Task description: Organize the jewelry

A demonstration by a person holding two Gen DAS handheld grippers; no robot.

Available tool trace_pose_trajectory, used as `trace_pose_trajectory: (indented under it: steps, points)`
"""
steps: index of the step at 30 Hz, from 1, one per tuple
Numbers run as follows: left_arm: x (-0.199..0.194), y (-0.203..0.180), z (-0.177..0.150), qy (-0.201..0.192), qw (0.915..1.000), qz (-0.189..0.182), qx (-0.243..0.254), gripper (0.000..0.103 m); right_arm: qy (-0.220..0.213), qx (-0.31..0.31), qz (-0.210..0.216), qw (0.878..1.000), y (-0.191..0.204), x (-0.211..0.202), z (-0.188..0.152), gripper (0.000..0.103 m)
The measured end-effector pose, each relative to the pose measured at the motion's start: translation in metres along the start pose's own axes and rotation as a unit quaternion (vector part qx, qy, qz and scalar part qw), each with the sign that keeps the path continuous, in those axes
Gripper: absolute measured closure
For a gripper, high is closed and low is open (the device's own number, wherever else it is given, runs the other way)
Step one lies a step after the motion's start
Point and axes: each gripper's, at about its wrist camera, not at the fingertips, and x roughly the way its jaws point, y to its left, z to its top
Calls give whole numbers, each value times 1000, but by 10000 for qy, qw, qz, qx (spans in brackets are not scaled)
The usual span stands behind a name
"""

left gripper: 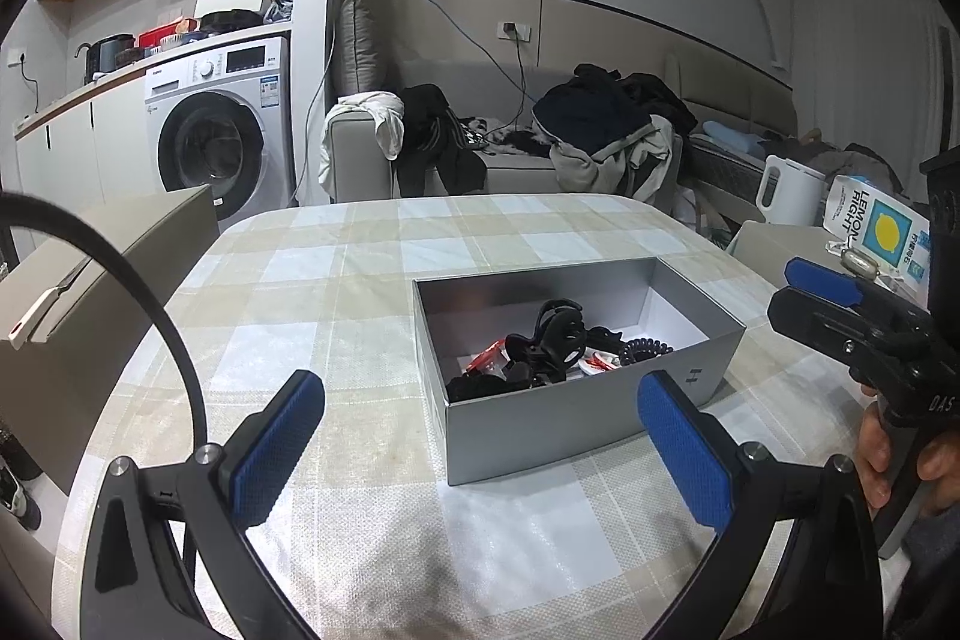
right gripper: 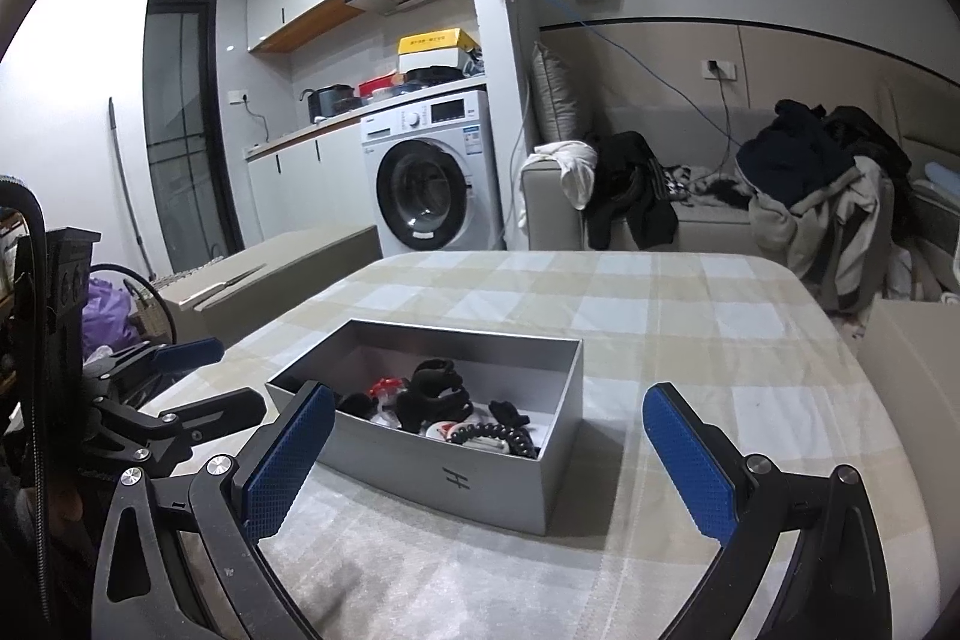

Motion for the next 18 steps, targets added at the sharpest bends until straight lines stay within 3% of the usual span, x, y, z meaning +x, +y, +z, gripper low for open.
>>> trace_pose_trajectory:
  steps: [18]
  points:
    - [2,-1,1,25,10000,23,-38,1,11,-8,6,10000,1,-1,-1,0]
